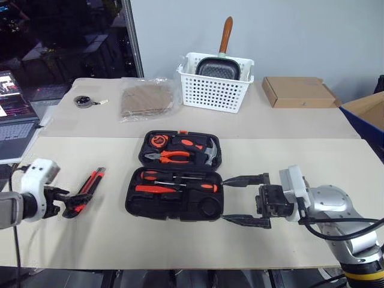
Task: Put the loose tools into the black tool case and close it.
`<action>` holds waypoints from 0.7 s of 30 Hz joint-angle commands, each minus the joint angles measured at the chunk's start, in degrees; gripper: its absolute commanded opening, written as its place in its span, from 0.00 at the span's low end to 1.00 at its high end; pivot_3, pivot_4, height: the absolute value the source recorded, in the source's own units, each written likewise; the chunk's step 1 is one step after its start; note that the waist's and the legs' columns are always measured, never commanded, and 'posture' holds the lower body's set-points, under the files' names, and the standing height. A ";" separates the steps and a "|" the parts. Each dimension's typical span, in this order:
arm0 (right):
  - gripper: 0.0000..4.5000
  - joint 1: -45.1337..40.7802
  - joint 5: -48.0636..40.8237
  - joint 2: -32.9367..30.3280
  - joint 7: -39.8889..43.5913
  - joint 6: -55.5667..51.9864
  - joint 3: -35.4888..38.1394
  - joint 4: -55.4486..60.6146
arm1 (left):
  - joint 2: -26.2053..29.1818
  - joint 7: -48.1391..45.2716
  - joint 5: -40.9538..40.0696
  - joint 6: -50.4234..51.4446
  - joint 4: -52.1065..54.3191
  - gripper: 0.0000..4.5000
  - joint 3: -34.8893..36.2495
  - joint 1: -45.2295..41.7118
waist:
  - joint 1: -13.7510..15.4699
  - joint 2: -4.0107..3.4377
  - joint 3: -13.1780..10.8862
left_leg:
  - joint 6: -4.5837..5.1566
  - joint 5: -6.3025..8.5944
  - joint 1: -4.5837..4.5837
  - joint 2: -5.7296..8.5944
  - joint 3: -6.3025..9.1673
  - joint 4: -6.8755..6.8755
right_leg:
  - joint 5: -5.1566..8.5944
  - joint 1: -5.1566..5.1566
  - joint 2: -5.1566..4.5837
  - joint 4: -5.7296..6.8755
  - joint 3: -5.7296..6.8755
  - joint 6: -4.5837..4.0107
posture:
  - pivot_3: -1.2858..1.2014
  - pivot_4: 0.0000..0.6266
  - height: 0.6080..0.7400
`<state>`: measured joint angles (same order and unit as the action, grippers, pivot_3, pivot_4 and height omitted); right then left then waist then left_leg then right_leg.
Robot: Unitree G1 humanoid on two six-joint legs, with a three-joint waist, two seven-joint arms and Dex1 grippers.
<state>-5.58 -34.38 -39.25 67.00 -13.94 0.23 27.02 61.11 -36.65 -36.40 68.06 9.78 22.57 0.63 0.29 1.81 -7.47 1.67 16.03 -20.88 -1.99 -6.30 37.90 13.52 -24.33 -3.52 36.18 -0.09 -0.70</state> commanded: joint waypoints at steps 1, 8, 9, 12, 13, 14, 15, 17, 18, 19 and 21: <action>0.90 0.27 -0.08 0.14 -0.64 1.59 0.74 2.23 | -0.13 1.08 5.21 -4.89 -3.71 0.98 -3.36 -0.59 | -0.08 0.00 0.00 | 0.00 0.00 0.01 0.00 -0.01 0.00 | 0.00 0.00 0.00 0.02 -0.01 -0.01 | 0.52 0.24 1.00; 0.90 0.91 -0.05 -0.28 -1.08 1.63 1.35 2.51 | -1.98 -3.50 5.89 -11.98 -3.05 0.52 -1.22 2.04 | 0.04 -0.01 0.00 | 0.00 -0.01 0.06 0.00 -0.01 -0.01 | -0.02 0.04 -0.08 0.02 -0.04 -0.02 | 0.52 0.24 1.00; 0.90 1.03 0.03 -0.25 -1.08 1.73 1.33 2.47 | -2.45 -4.62 5.52 -13.80 -2.40 0.45 -0.22 2.27 | 0.09 -0.01 0.00 | 0.00 -0.01 0.06 0.00 -0.02 -0.01 | -0.02 0.04 -0.11 0.02 -0.03 -0.02 | 0.52 0.24 1.00; 0.90 1.31 0.20 -0.11 -1.24 1.82 1.32 2.41 | -3.29 -10.86 1.87 -18.04 1.28 0.40 3.67 2.64 | 0.19 0.02 0.00 | 0.00 0.00 0.00 0.01 -0.01 0.00 | -0.02 0.00 -0.17 0.01 0.01 -0.02 | 0.52 0.24 1.00; 0.90 1.43 0.24 -0.09 -1.26 1.87 1.34 2.35 | -3.09 -13.32 0.39 -18.81 3.10 0.40 4.62 2.69 | 0.23 0.06 -0.01 | 0.00 -0.01 -0.06 0.00 0.02 0.00 | -0.02 -0.02 -0.17 -0.01 0.07 -0.02 | 0.52 0.24 1.00; 0.90 1.72 0.21 -0.12 -1.24 1.92 1.47 2.30 | -2.35 -15.23 -1.34 -18.30 5.25 0.40 5.07 1.97 | 0.25 0.07 0.00 | 0.00 -0.01 -0.10 0.01 0.04 0.00 | -0.02 -0.04 -0.17 -0.03 0.12 -0.02 | 0.52 0.24 1.00; 0.90 2.29 0.15 -0.33 -1.06 2.03 1.75 2.37 | -0.63 -17.82 -1.71 -19.08 7.35 0.40 4.20 1.48 | 0.32 0.07 0.00 | -0.01 -0.01 -0.13 0.01 0.07 0.00 | -0.02 -0.03 -0.17 -0.05 0.16 -0.03 | 0.52 0.24 1.00; 0.90 3.36 0.06 -0.79 -0.86 2.15 2.42 2.49 | 2.56 -22.34 -0.81 -21.89 10.59 0.40 0.98 0.34 | 0.43 0.07 0.00 | -0.01 -0.01 -0.18 0.02 0.14 0.00 | -0.02 -0.03 -0.26 -0.05 0.27 -0.03 | 0.52 0.24 1.00; 0.90 3.97 0.01 -1.09 -0.85 2.18 2.95 2.56 | 3.56 -23.71 -0.44 -22.80 11.51 0.40 -1.83 -1.85 | 0.43 0.05 -0.01 | -0.02 -0.02 -0.18 0.05 0.15 0.00 | -0.02 -0.01 -0.25 -0.08 0.32 -0.03 | 0.52 0.24 1.00; 0.90 4.55 0.01 -1.34 -1.00 2.22 3.46 2.60 | 4.37 -25.03 0.53 -24.37 12.41 0.40 -5.12 -4.29 | 0.51 -0.03 -0.03 | -0.02 -0.02 -0.18 0.07 0.14 0.00 | -0.02 0.01 -0.26 -0.08 0.32 -0.03 | 0.52 0.24 1.00; 0.90 6.17 -0.04 -1.93 -1.42 2.38 4.75 2.93 | 5.22 -27.52 4.38 -28.15 13.63 0.40 -13.23 -9.69 | 0.52 -0.15 -0.04 | 0.02 -0.04 -0.16 0.17 0.13 0.00 | -0.02 0.06 -0.10 -0.08 0.34 -0.01 | 0.52 0.24 1.00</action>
<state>-0.29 -33.95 -40.36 65.90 -12.88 2.29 28.28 65.78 -61.48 -34.97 43.62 21.33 15.33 -6.35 0.81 1.66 -7.51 1.70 15.99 -21.03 -1.82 -6.23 37.91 13.49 -24.25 -3.49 36.10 0.19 -0.69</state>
